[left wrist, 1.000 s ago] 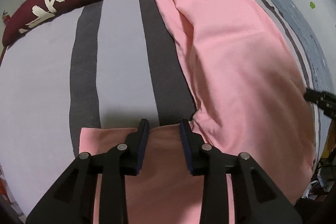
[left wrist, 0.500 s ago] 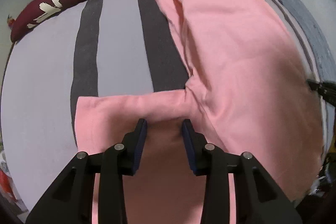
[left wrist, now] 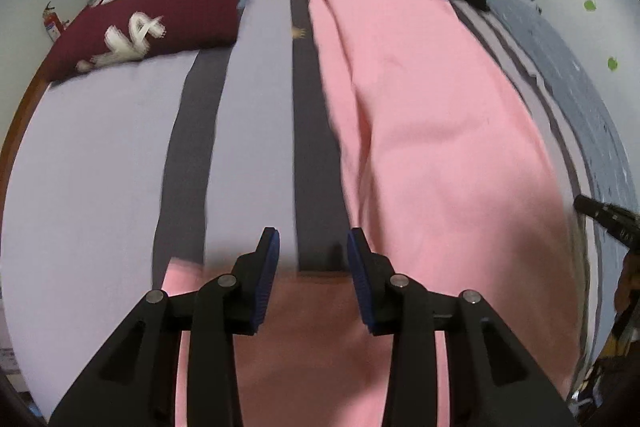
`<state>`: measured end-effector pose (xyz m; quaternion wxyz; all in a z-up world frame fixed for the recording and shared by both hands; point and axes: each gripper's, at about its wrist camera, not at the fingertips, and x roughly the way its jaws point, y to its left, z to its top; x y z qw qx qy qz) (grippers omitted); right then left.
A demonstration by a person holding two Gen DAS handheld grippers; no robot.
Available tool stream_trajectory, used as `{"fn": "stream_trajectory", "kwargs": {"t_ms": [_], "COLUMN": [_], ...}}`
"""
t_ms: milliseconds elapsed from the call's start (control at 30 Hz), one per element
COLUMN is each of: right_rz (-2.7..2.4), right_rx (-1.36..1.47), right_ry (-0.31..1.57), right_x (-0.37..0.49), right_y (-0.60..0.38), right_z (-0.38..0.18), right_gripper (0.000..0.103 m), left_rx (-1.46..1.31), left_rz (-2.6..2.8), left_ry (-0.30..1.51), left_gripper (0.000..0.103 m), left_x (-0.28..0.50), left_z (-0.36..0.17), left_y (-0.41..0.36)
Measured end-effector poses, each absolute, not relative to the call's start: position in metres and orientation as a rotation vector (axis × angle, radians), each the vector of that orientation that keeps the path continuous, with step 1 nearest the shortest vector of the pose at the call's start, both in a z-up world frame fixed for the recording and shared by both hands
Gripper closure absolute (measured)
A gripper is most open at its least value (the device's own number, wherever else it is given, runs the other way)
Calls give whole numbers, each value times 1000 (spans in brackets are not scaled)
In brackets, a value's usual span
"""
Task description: Fold clothes
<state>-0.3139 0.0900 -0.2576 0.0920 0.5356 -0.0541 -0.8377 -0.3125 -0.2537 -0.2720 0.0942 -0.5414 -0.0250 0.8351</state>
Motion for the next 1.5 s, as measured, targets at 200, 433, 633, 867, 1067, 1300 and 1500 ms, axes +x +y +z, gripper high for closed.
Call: {"fn": "stream_trajectory", "kwargs": {"t_ms": [200,433,633,867,1067,1300,1500], "right_rz": [-2505,-2491,-2471,-2491,-2524,-2543,-2559], "right_rx": [1503,1472,1537,1510,1503,1508,1476], "right_ry": [-137,-120,-60,66,13,-33,21], "right_x": [-391,-473,-505,-515,-540,-565,-570], "right_y": [50,21,15,20,30,36,32], "right_z": [-259,-268,-291,-305,-306,-309,-312], "right_gripper": [91,85,85,87,88,88,88], "left_rx": [-1501,-1429,-1439,-1546,-1564,-1539,-1553], "left_rz": [2517,2505,2345,2259,2288,2234,2332], "left_ry": [0,112,-60,-82,-192,-204,-106], "left_gripper": [71,71,71,71,71,71,81], "left_x": [-378,-431,-458,-491,-499,-510,-530], "left_z": [-265,-276,-275,-292,-295,-298,-300], "left_y": [-237,-215,-217,-213,-226,-203,-196]}}
